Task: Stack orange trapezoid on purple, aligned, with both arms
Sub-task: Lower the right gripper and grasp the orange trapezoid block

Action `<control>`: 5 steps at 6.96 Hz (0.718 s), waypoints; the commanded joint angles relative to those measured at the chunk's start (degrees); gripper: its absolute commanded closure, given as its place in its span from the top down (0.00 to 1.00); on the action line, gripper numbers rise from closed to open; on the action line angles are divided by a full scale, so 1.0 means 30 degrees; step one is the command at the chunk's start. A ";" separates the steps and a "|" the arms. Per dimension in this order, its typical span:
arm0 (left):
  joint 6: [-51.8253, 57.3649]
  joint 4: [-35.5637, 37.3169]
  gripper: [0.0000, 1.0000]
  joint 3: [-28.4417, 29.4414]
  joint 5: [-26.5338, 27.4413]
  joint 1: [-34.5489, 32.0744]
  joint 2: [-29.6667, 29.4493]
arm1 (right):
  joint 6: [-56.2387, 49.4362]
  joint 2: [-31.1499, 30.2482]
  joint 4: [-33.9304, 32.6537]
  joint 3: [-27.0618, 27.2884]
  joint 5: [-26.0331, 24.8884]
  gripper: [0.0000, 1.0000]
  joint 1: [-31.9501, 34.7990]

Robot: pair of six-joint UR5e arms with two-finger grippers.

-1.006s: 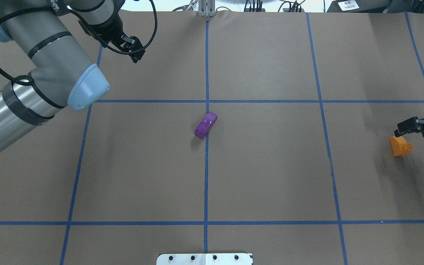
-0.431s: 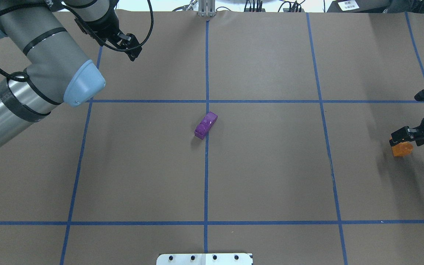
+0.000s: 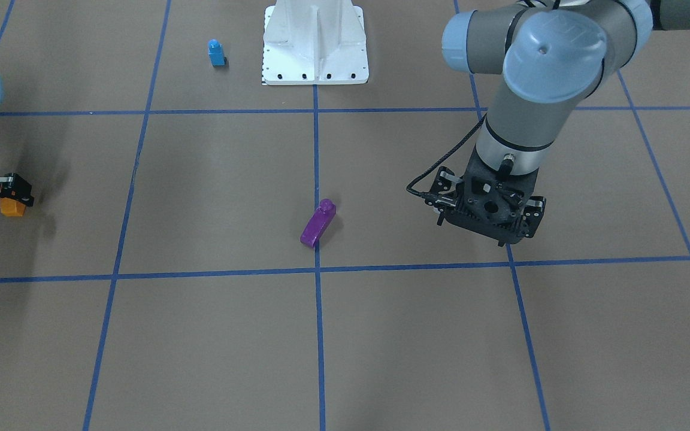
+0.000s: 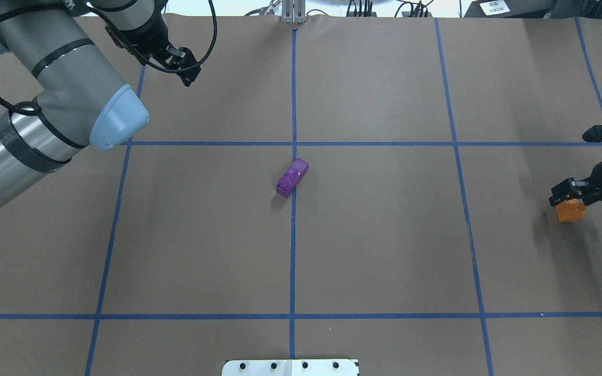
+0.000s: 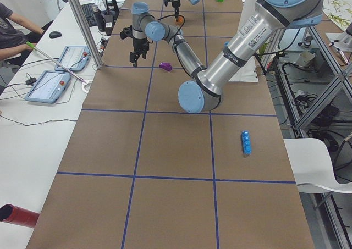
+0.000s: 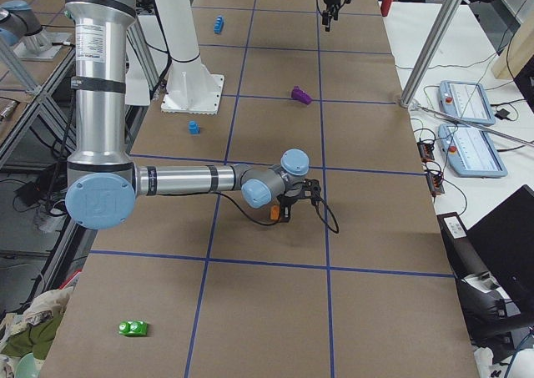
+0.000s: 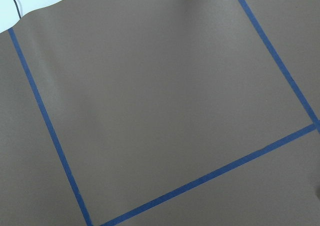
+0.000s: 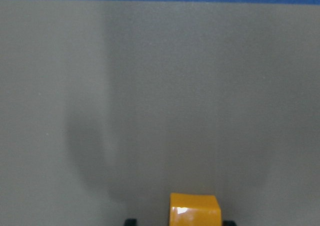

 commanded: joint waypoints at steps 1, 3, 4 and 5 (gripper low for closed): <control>0.0037 0.0010 1.00 0.0004 -0.0025 0.0007 0.0034 | -0.0003 -0.0134 -0.0091 -0.0064 0.0061 0.32 0.0000; 0.0037 0.0010 1.00 -0.0084 -0.0026 -0.0022 0.0035 | 0.0026 -0.0282 -0.0411 0.0838 0.0789 0.00 0.0436; 0.0037 0.0039 1.00 -0.0114 -0.0026 -0.0022 0.0180 | 0.0316 -0.0109 -0.1255 0.1453 0.1606 0.00 0.1136; 0.0066 0.0010 1.00 -0.0259 0.0032 -0.0167 0.0616 | 0.2176 0.0154 -0.2656 0.2852 0.1904 0.00 0.1404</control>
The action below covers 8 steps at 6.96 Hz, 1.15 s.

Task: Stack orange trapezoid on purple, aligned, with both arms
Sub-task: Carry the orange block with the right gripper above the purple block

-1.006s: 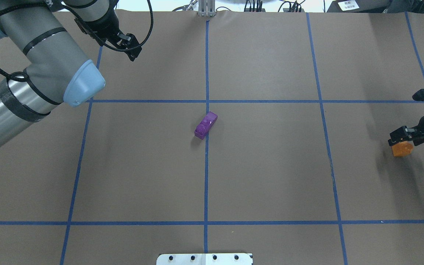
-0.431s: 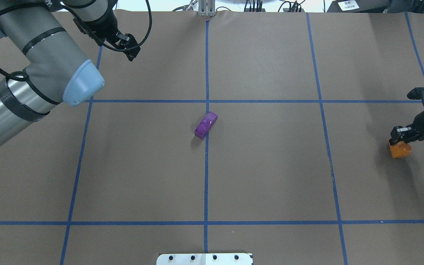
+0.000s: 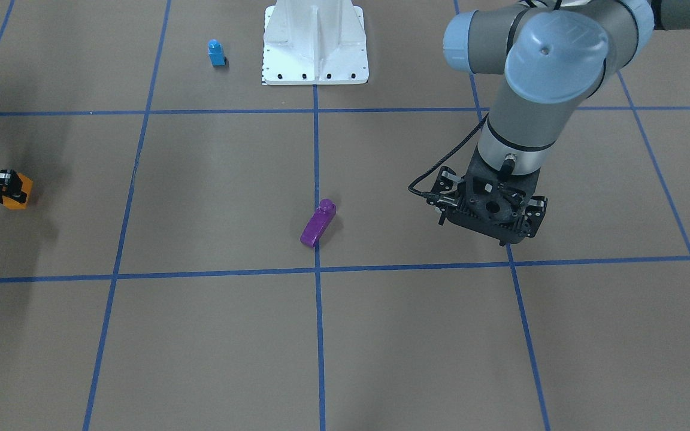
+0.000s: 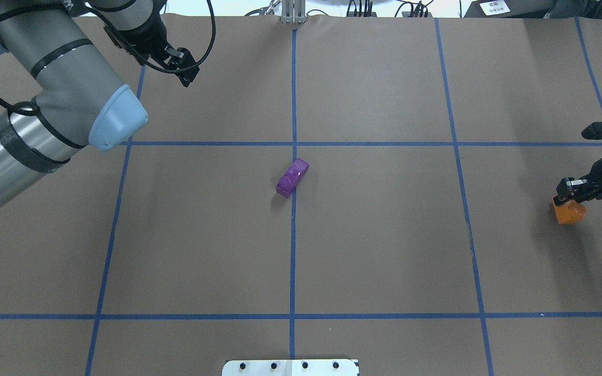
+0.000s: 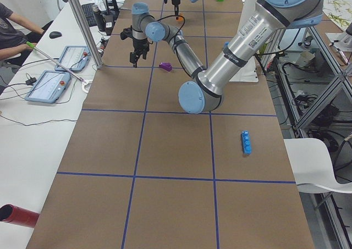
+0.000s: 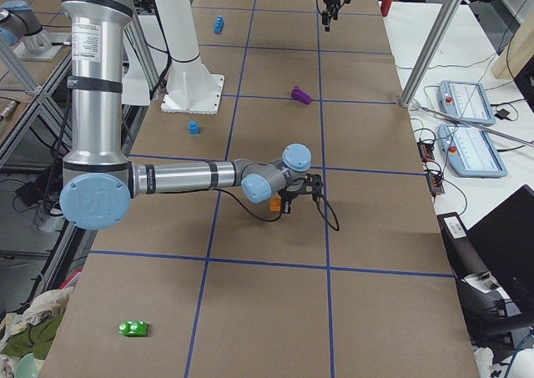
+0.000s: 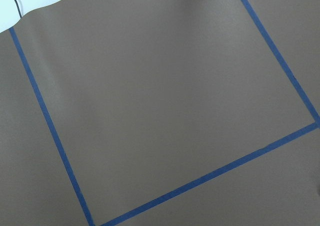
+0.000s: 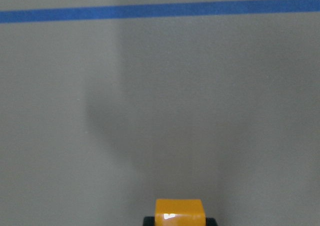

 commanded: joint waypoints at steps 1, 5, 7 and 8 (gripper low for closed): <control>0.0688 -0.0012 1.00 -0.0091 0.0160 -0.0482 0.0741 | 0.4369 0.1747 -0.2290 0.1996 0.0620 0.00 0.0450; 0.2745 -0.0187 1.00 -0.0149 -0.0015 -0.2620 0.3783 | 0.9571 0.9596 -0.7909 0.1681 -0.0806 0.00 -0.1597; 0.5714 -0.0246 1.00 -0.0150 -0.0073 -0.4401 0.5598 | 1.1676 1.2529 -0.8627 0.0895 -0.1279 0.00 -0.3088; 0.6604 -0.0276 1.00 -0.0092 -0.0567 -0.4992 0.6391 | 1.3840 1.5386 -0.8627 -0.1546 -0.1921 0.00 -0.3878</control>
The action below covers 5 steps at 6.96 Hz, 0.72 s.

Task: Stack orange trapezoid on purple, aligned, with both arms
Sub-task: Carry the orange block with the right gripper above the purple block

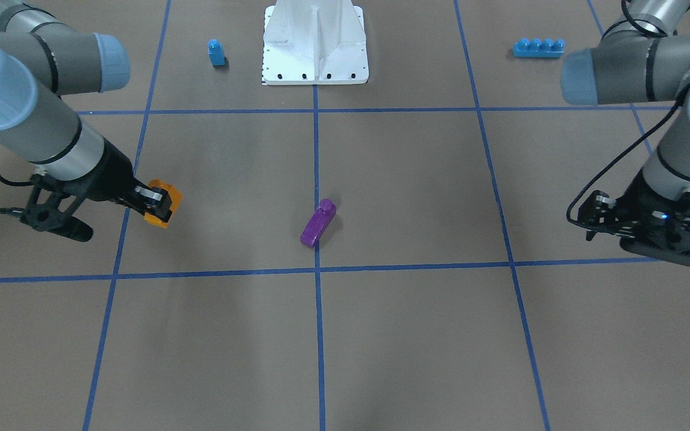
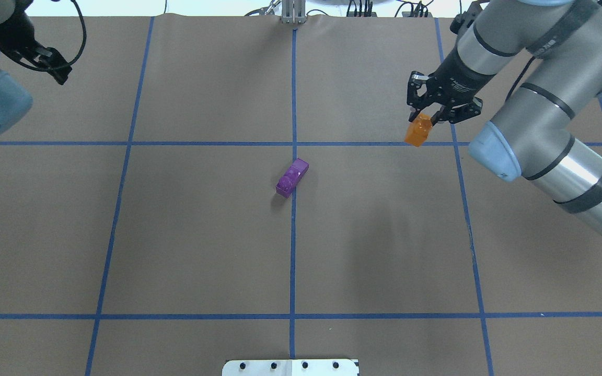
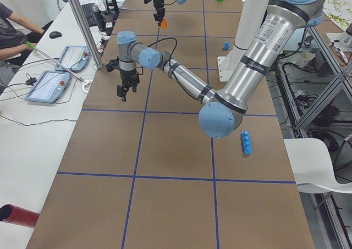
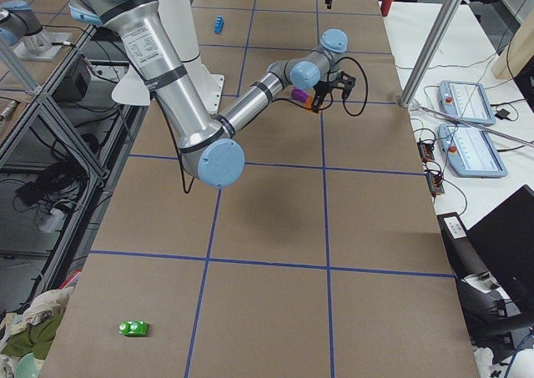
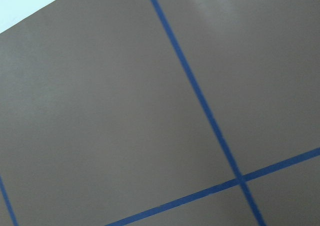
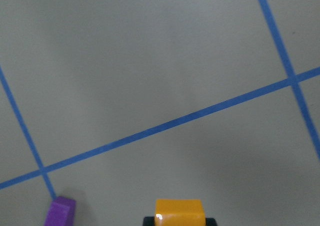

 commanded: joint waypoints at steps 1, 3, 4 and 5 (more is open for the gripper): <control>0.1332 -0.0072 1.00 0.0129 -0.0643 -0.1156 0.1517 | 0.3718 0.5684 -0.0140 -0.4889 -0.1012 0.00 -0.1662; 0.1361 -0.0159 1.00 0.0130 -0.0733 -0.1189 0.2222 | 0.6324 0.7148 0.0063 -0.7056 -0.2441 0.00 -0.3566; 0.1390 -0.0218 1.00 0.0159 -0.0704 -0.1160 0.2370 | 0.7298 0.7149 0.0268 -0.7057 -0.2915 0.00 -0.4212; 0.1391 -0.0277 1.00 0.0160 -0.0733 -0.1159 0.2401 | 0.8149 0.7149 0.0618 -0.7057 -0.3297 0.00 -0.4509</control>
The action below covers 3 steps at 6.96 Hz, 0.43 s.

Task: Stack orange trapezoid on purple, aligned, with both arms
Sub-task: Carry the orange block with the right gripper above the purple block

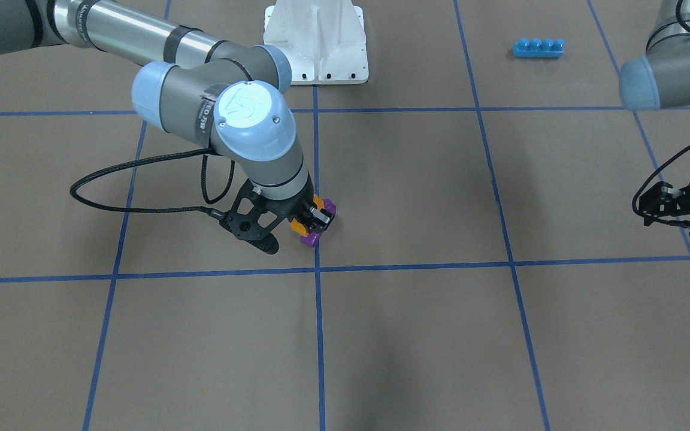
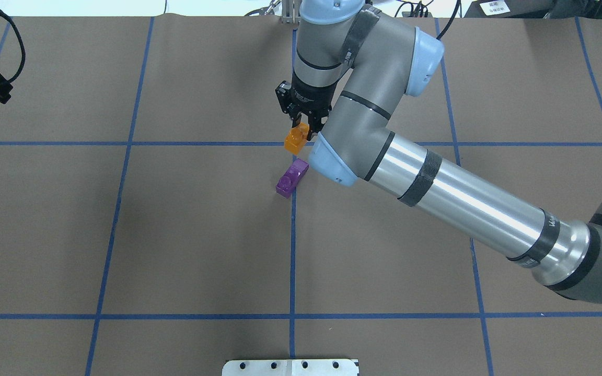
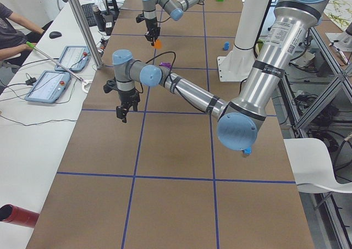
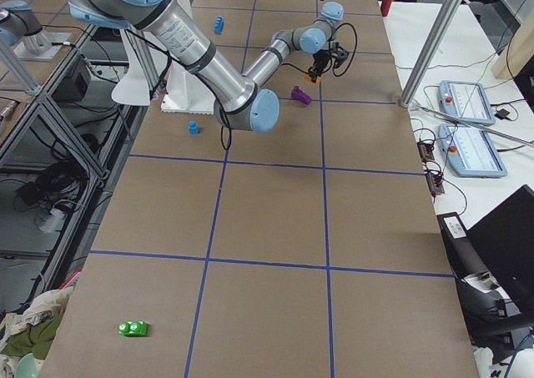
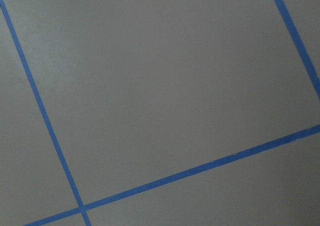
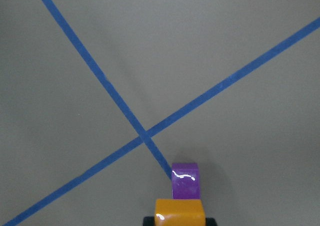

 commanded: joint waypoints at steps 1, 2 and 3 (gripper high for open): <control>0.0278 -0.0158 1.00 0.0012 -0.0024 -0.0002 0.0119 | 0.1192 -0.0089 0.0408 -0.0134 -0.0609 0.00 -0.0839; 0.0367 -0.0159 1.00 0.0012 -0.0024 -0.0002 0.0119 | 0.1221 -0.0294 0.0408 -0.0164 -0.0610 0.00 -0.0987; 0.0368 -0.0159 1.00 0.0041 -0.0024 -0.0002 0.0119 | 0.1366 -0.0325 0.0466 -0.0367 -0.0610 0.00 -0.1047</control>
